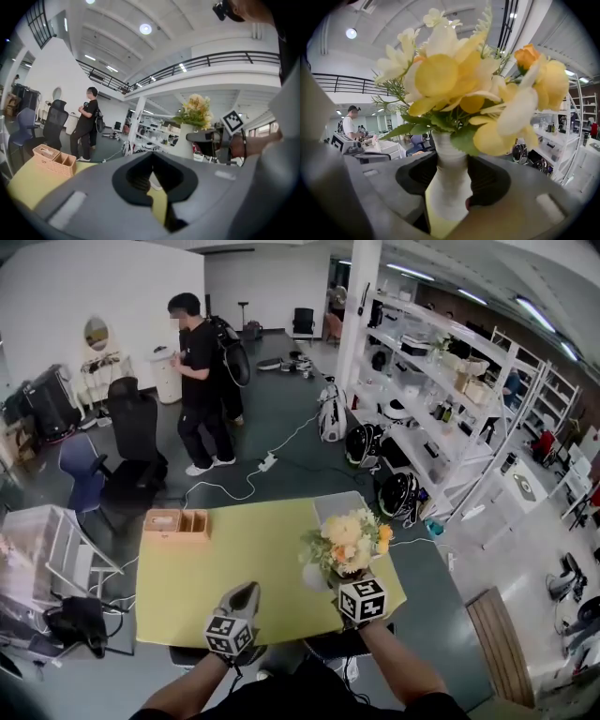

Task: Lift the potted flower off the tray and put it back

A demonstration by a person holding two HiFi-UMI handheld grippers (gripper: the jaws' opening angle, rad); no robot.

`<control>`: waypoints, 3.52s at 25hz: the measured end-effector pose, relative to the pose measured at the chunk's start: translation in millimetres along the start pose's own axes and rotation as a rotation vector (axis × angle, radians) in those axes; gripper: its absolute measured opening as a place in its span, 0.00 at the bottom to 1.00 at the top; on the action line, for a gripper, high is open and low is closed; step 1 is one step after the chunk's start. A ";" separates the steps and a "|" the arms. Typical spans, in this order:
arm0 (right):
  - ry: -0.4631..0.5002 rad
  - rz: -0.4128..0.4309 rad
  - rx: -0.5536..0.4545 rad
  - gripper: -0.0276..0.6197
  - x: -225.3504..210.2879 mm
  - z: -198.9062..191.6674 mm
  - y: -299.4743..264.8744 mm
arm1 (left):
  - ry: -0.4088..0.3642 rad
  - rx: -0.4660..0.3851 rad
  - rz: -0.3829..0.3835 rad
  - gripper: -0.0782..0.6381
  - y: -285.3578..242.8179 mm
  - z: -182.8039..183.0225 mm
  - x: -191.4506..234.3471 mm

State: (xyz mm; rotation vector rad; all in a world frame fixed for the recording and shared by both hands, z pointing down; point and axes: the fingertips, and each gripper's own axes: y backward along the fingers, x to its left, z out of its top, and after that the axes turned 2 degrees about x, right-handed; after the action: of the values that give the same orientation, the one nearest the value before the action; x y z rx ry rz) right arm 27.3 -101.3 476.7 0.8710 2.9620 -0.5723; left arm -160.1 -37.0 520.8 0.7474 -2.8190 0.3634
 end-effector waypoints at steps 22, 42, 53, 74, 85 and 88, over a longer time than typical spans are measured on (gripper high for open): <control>-0.006 0.027 0.001 0.36 78.6 -25.0 34.6 | 0.008 -0.057 0.025 0.12 50.5 5.5 20.9; 0.004 0.023 0.001 0.36 81.5 -28.6 30.6 | 0.044 -0.018 -0.044 0.12 38.8 -15.8 14.3; -0.010 0.024 0.007 0.36 74.5 -31.7 25.7 | 0.048 0.005 -0.051 0.12 26.5 -20.6 14.7; -0.046 -0.025 0.045 0.36 4.0 -55.4 10.6 | 0.060 0.068 -0.068 0.12 -27.4 -41.6 -3.0; -0.040 -0.081 0.053 0.36 -87.2 -64.1 -25.1 | 0.081 0.116 -0.028 0.12 -75.1 -57.5 -5.3; -0.035 -0.090 0.048 0.36 -117.6 -67.2 -41.7 | 0.087 0.128 -0.012 0.12 -93.8 -62.4 -5.6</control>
State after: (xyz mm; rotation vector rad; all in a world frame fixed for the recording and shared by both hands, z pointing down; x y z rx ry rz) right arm 111.6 -172.2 565.8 0.7257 2.9799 -0.6577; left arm -99.6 -95.6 595.8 0.7538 -2.7296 0.5653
